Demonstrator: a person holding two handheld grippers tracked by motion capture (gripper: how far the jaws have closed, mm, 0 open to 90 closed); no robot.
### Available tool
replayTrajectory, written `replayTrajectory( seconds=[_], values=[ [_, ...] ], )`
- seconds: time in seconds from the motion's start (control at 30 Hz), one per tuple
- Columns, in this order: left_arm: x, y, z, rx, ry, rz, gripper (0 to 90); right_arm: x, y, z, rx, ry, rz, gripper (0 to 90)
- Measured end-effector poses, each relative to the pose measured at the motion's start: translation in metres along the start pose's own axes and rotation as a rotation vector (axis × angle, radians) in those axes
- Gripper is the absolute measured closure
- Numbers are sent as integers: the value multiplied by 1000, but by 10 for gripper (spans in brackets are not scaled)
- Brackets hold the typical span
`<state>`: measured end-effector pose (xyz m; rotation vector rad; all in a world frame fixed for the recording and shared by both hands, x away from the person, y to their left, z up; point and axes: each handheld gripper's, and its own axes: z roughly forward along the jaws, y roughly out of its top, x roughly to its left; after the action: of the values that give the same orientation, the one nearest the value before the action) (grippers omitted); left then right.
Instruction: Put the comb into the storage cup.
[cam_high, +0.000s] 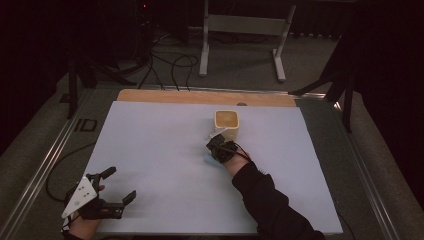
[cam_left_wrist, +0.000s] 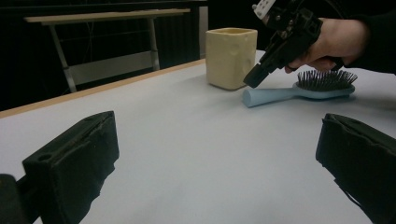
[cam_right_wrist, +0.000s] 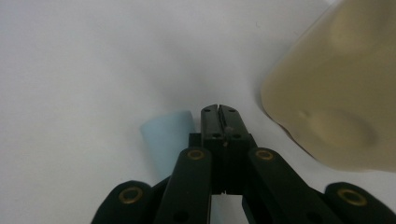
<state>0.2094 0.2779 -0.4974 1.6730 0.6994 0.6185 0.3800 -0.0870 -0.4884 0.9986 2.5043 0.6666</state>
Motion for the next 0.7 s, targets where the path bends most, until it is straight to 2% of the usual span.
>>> replayTrajectory(
  seconds=[0.2, 0.47, 0.7],
  values=[
    [0, 0, 0, 0, 0, 0, 0, 2, 0, 6, 19, -1, 5, 900],
    [0, 0, 0, -1, 0, 0, 0, 5, -4, 2, 9, 70, 25, 900],
    [0, 0, 0, -2, 0, 2, 0, 19, -10, -4, 3, 117, 5, 900]
  ],
)
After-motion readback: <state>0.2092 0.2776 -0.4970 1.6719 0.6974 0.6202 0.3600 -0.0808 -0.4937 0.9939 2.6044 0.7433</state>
